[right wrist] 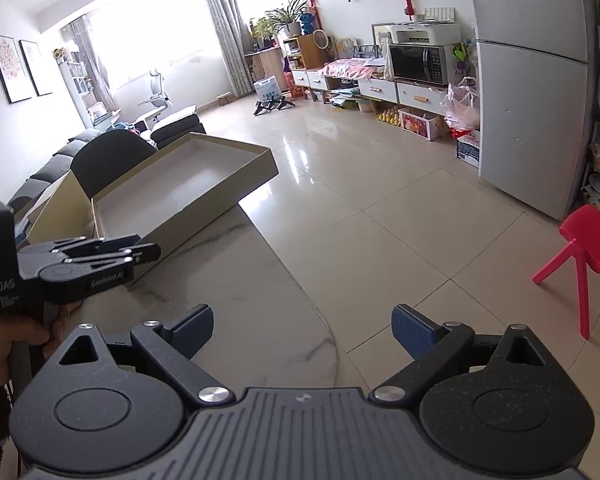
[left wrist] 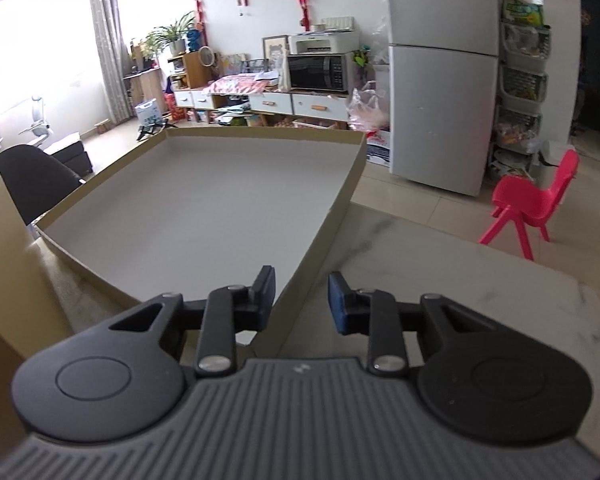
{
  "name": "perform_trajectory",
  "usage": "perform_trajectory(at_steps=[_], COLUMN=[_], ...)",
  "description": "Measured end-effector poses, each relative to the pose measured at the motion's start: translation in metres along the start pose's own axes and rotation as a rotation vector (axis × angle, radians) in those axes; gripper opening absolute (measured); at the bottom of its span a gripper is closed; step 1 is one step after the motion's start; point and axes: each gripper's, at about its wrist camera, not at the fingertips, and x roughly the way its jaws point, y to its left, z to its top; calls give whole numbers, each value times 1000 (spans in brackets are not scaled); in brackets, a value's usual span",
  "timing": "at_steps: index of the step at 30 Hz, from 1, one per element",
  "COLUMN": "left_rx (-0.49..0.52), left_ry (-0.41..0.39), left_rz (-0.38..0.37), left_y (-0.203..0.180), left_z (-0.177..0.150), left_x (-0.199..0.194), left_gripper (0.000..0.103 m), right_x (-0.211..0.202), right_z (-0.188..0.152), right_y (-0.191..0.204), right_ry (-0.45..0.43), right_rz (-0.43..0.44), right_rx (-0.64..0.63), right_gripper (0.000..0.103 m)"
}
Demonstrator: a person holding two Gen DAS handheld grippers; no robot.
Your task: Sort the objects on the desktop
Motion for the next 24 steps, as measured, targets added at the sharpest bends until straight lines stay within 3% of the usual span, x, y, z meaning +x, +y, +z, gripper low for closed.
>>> perform_trajectory(at_steps=[14, 24], left_rx=[-37, -76], left_ry=[9, 34], left_rz=[-166, -210], left_y=[-22, -27], left_z=[-19, -37], left_x=[-32, -49], left_gripper=[27, 27], right_x=[-12, -19], right_z=[-7, -14], right_y=[-21, -30], right_ry=[-19, -34], right_rz=[29, 135], right_rx=[118, 201], right_gripper=[97, 98])
